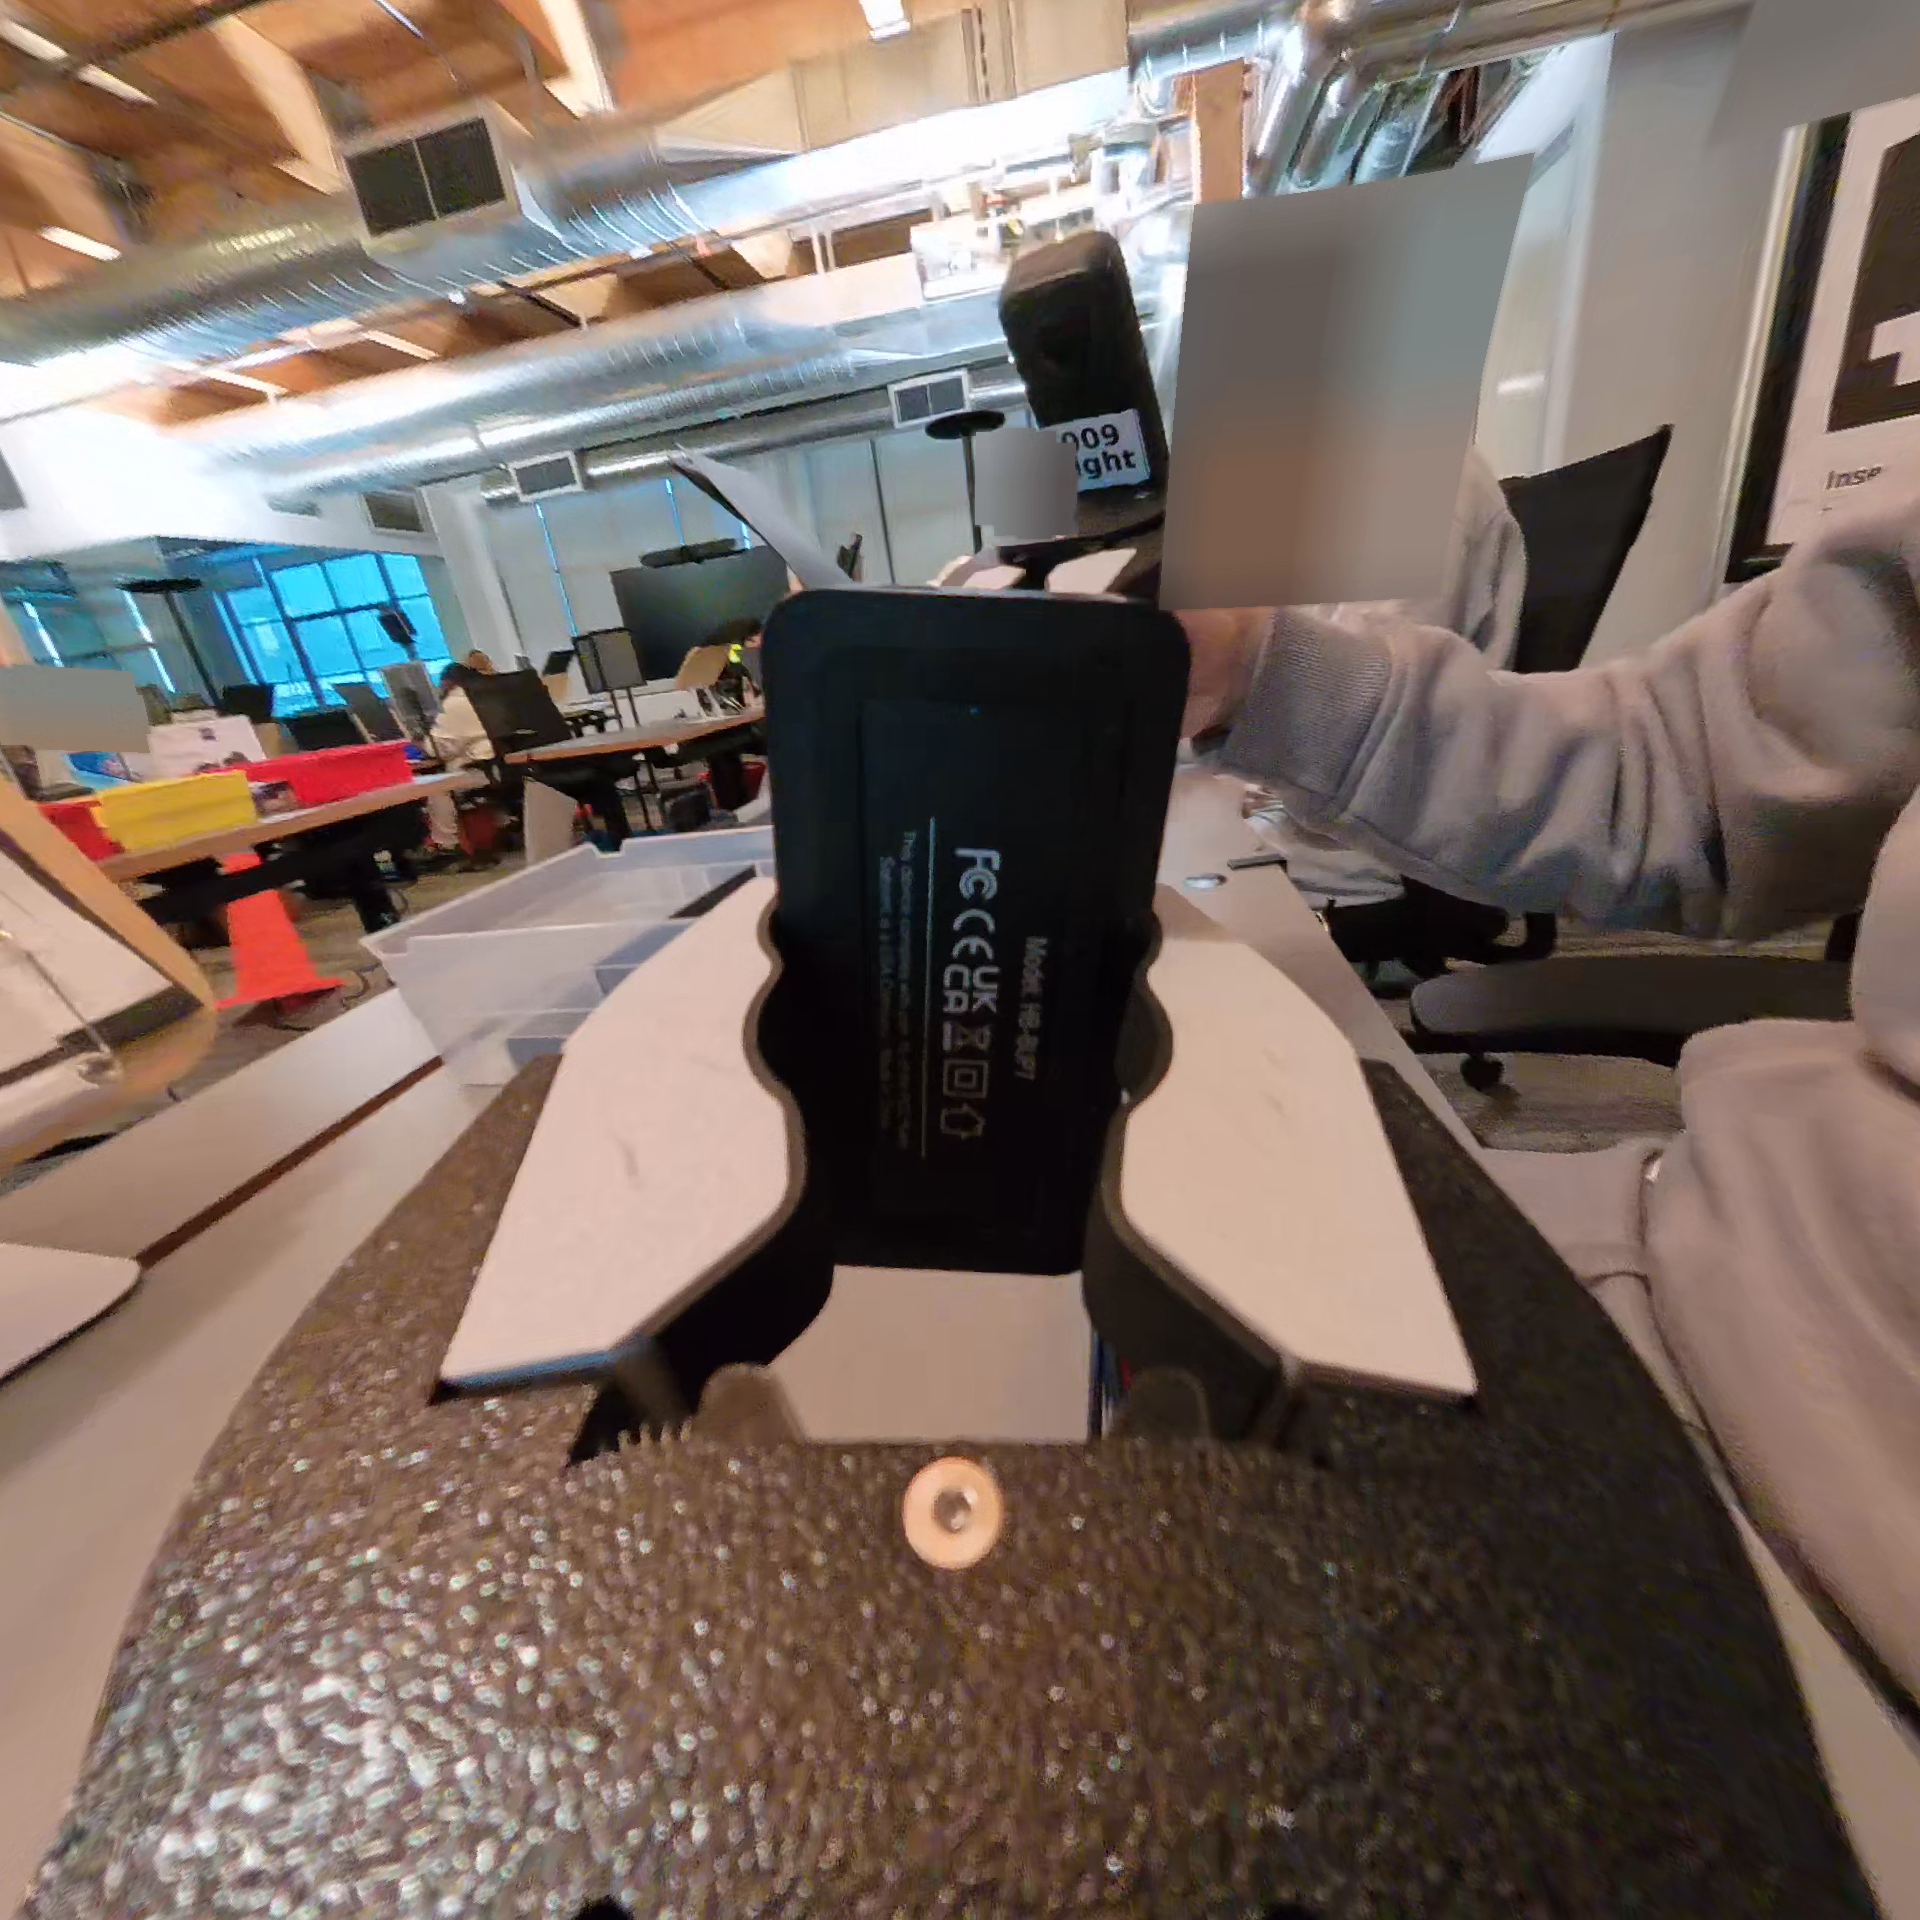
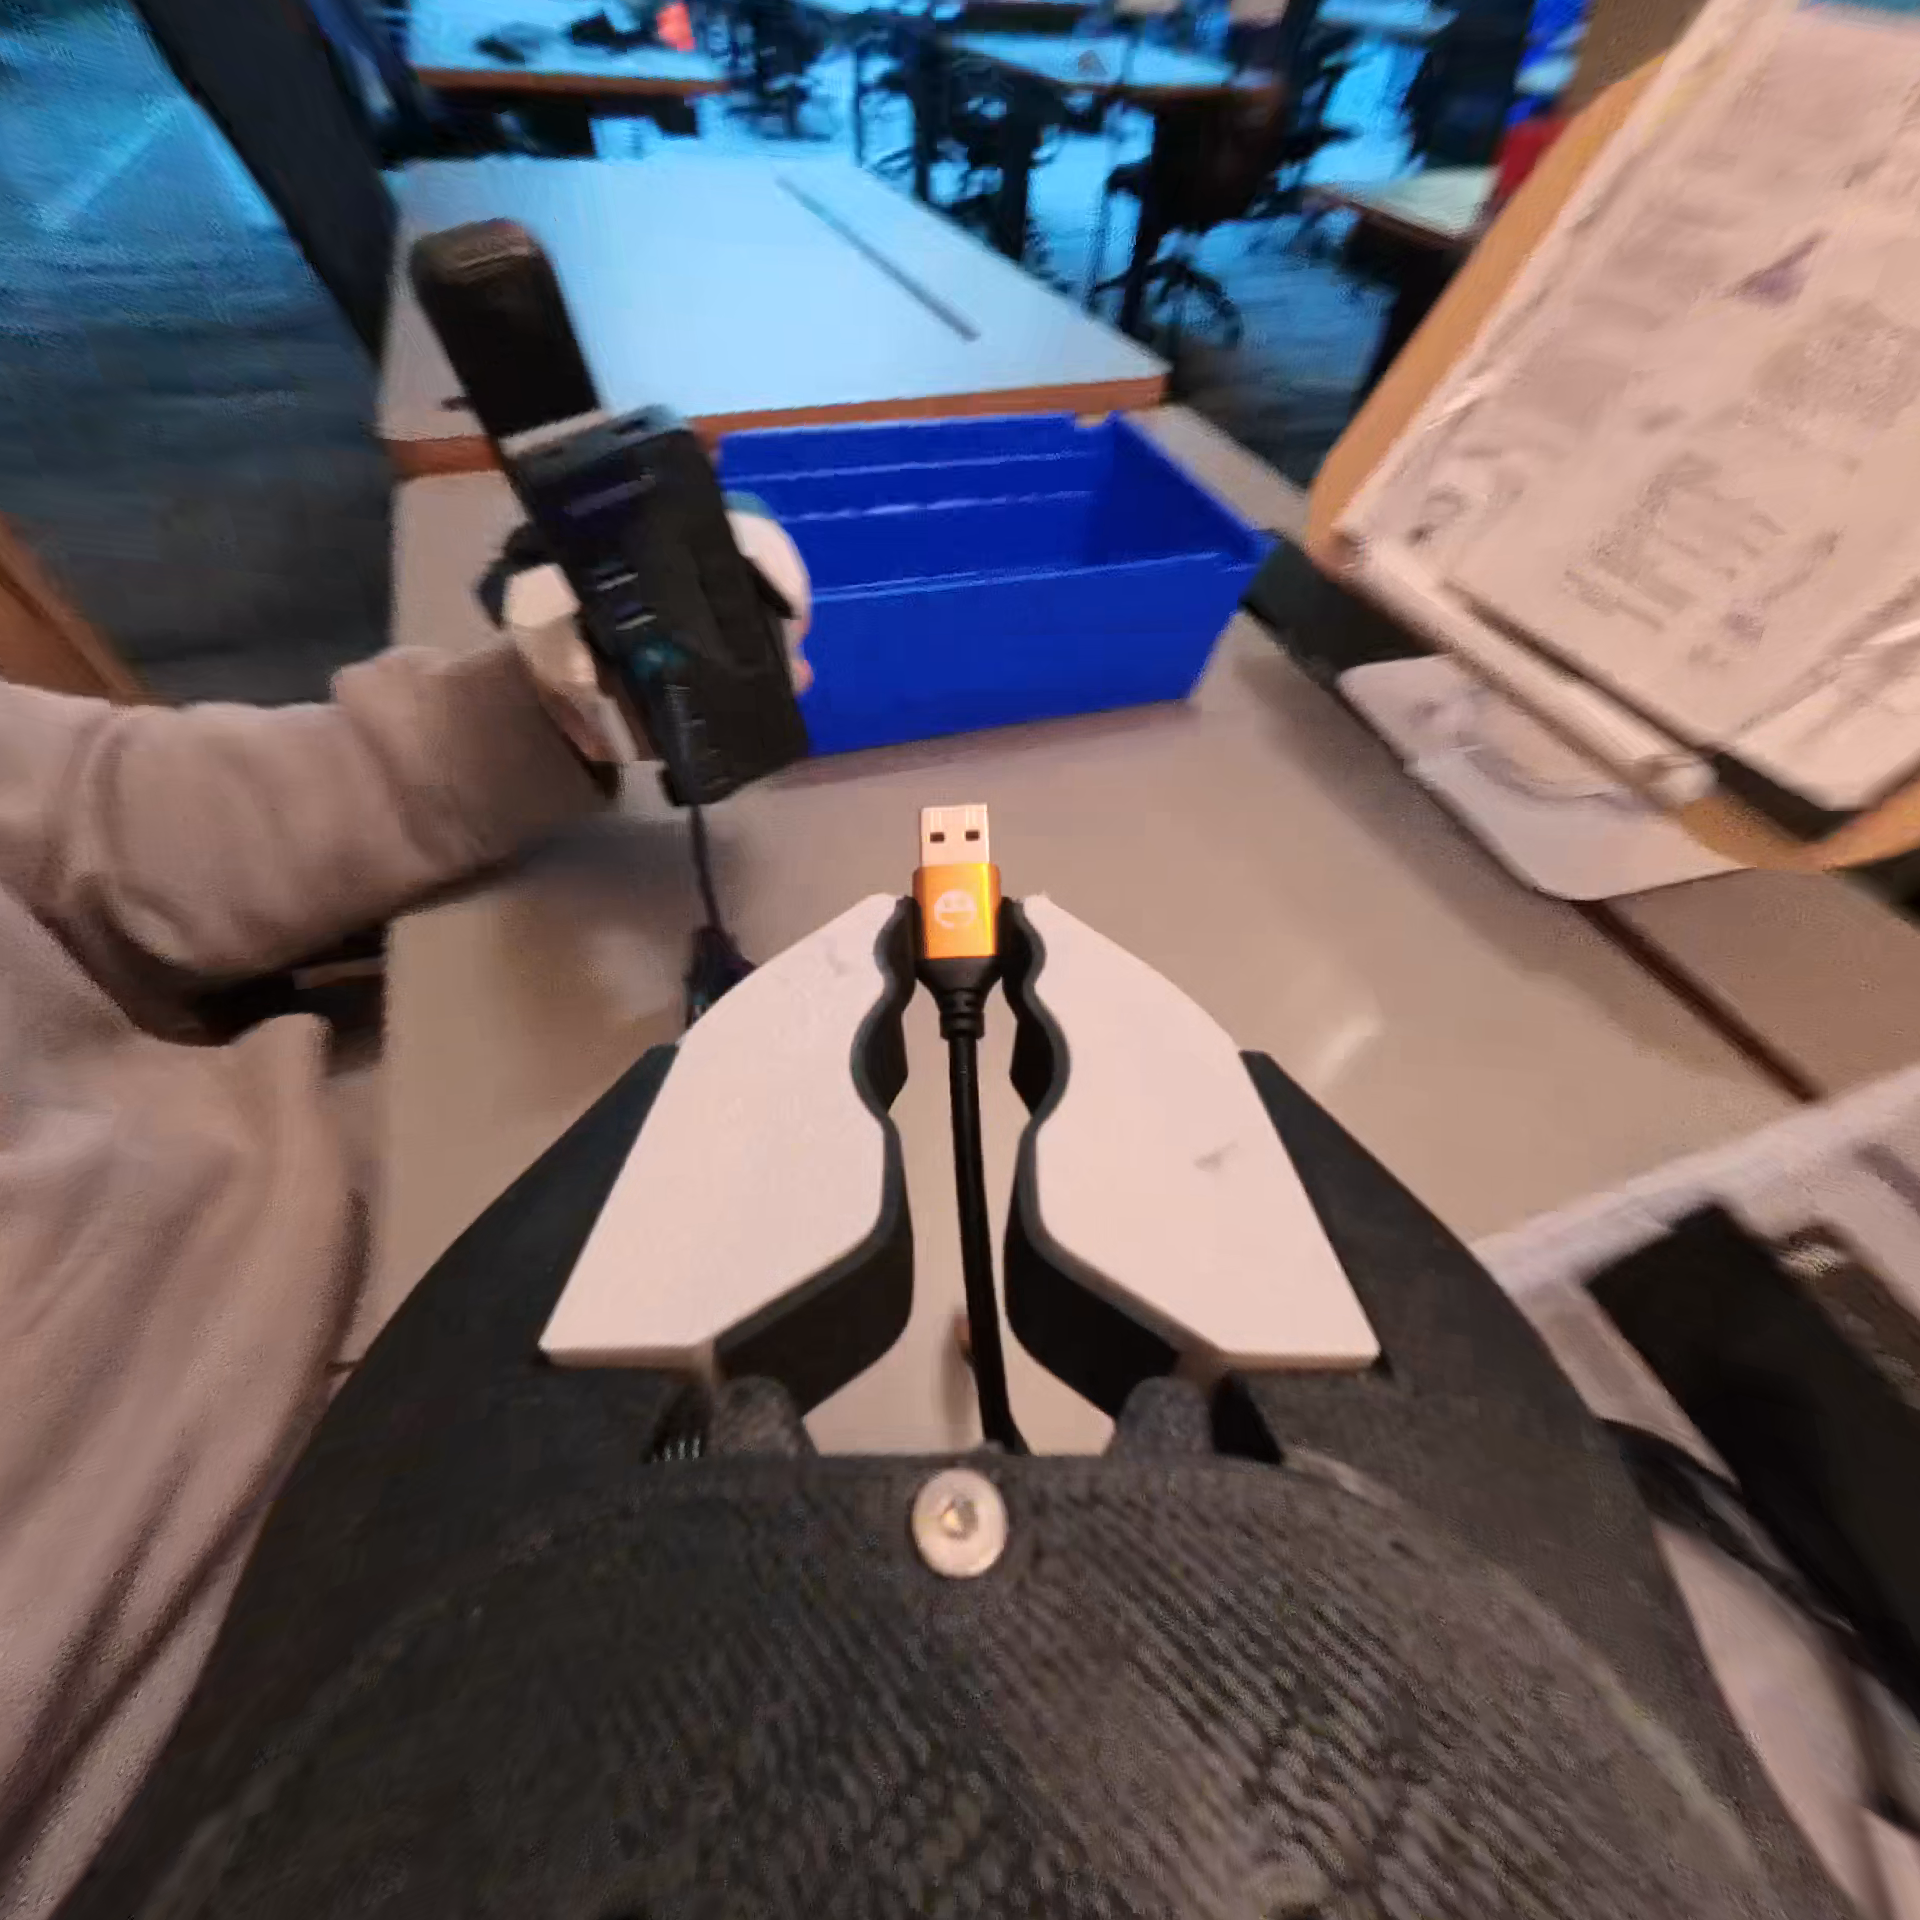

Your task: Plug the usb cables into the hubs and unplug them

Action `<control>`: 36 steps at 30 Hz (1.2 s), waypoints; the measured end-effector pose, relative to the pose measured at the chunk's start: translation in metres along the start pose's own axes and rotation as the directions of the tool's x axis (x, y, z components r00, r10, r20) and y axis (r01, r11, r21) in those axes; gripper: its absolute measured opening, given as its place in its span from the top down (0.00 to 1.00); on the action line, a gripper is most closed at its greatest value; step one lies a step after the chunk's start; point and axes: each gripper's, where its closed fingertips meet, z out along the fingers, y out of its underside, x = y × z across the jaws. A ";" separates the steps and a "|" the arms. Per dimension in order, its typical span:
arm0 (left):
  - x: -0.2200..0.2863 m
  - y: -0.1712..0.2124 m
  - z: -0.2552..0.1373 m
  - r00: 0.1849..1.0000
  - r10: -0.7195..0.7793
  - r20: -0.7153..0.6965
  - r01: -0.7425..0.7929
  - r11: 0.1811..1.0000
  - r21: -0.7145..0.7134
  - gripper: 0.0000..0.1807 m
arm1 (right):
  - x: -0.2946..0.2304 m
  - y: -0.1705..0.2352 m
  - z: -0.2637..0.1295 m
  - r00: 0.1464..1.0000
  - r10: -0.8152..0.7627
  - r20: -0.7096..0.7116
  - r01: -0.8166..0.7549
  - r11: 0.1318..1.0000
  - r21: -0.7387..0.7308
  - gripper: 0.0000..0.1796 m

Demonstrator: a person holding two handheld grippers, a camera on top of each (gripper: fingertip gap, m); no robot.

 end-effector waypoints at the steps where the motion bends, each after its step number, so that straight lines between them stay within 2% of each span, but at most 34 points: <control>1: 0.000 -0.004 -0.001 1.000 0.003 -0.002 -0.003 1.000 0.011 0.67 | 0.006 -0.002 -0.008 0.997 -0.059 -0.048 0.057 0.998 -0.026 0.91; 4: 0.000 -0.006 -0.001 1.000 -0.013 -0.008 0.013 1.000 0.025 0.67 | 0.018 -0.021 -0.033 0.952 -0.256 -0.167 0.243 0.965 -0.096 0.91; 6: 0.000 -0.005 -0.003 0.999 -0.031 -0.017 0.032 0.999 0.030 0.67 | 0.034 -0.038 -0.054 0.913 -0.326 -0.244 0.309 0.945 -0.107 0.91; 8: 0.001 -0.005 -0.003 0.998 -0.044 -0.035 0.046 0.998 0.040 0.67 | 0.052 -0.059 -0.076 0.890 -0.329 -0.314 0.326 0.943 -0.064 0.91; 10: 0.001 -0.003 -0.001 0.999 -0.042 -0.034 0.043 0.999 0.029 0.67 | 0.066 -0.070 -0.089 0.897 -0.306 -0.320 0.323 0.946 0.001 0.91; 11: 0.003 -0.002 0.000 0.998 -0.042 -0.045 0.043 0.999 0.022 0.67 | 0.079 -0.071 -0.091 0.899 -0.284 -0.333 0.310 0.951 0.026 0.91; 14: 0.007 0.001 0.006 0.997 -0.045 -0.063 0.046 0.999 0.015 0.67 | 0.108 -0.052 -0.082 0.933 -0.250 -0.260 0.285 0.952 0.108 0.91; 16: 0.008 0.006 0.009 0.997 -0.044 -0.061 0.043 0.999 -0.004 0.67 | 0.130 -0.029 -0.072 0.961 -0.176 -0.213 0.211 0.965 0.158 0.91; 19: 0.009 0.009 0.010 0.997 -0.049 -0.066 0.048 0.999 -0.012 0.67 | 0.162 0.009 -0.057 0.988 0.095 -0.123 -0.066 0.973 0.220 0.91; 21: 0.010 0.010 0.010 0.997 -0.046 -0.069 0.045 0.999 -0.019 0.67 | 0.187 0.037 -0.049 0.952 0.273 -0.141 -0.240 0.947 0.212 0.91; 23: 0.009 0.010 0.009 0.996 -0.051 -0.067 0.050 0.999 -0.021 0.67 | 0.203 0.072 -0.042 0.909 0.375 -0.181 -0.356 0.926 0.128 0.91; 24: 0.009 0.010 0.009 0.996 -0.056 -0.071 0.054 0.998 -0.017 0.67 | 0.203 0.089 -0.038 0.902 0.399 -0.166 -0.396 0.917 0.048 0.91; 25: 0.008 0.010 0.008 0.996 -0.057 -0.067 0.056 0.998 -0.015 0.67 | 0.210 0.109 -0.038 0.900 0.374 -0.224 -0.396 0.916 -0.063 0.91; 26: 0.007 0.010 0.008 0.996 -0.060 -0.066 0.059 0.998 -0.015 0.67 | 0.218 0.134 -0.043 0.912 0.265 -0.315 -0.342 0.913 -0.221 0.91; 27: 0.007 0.010 0.007 0.996 -0.063 -0.067 0.062 0.998 -0.014 0.67 | 0.225 0.157 -0.051 0.928 0.087 -0.363 -0.244 0.878 -0.412 0.89; 29: 0.005 0.010 0.007 0.996 -0.062 -0.061 0.061 0.998 -0.014 0.67 | 0.231 0.183 -0.063 0.921 -0.225 -0.320 -0.058 0.730 -0.681 0.86; 31: 0.005 0.012 0.008 0.996 -0.062 -0.062 0.061 0.998 -0.020 0.67 | 0.237 0.193 -0.070 0.874 -0.420 -0.244 0.041 0.564 -0.825 0.83; 33: 0.005 0.013 0.009 0.996 -0.066 -0.065 0.064 0.998 -0.024 0.67 | 0.251 0.196 -0.089 0.814 -0.526 -0.248 -0.027 0.393 -0.919 0.80; 34: 0.006 0.013 0.009 0.996 -0.066 -0.065 0.064 0.998 -0.024 0.67 | 0.258 0.193 -0.095 0.787 -0.561 -0.256 -0.047 0.359 -0.932 0.75; 36: 0.006 0.014 0.009 0.996 -0.066 -0.063 0.065 0.998 -0.024 0.67 | 0.265 0.184 -0.097 0.755 -0.573 -0.319 -0.075 0.408 -0.910 0.74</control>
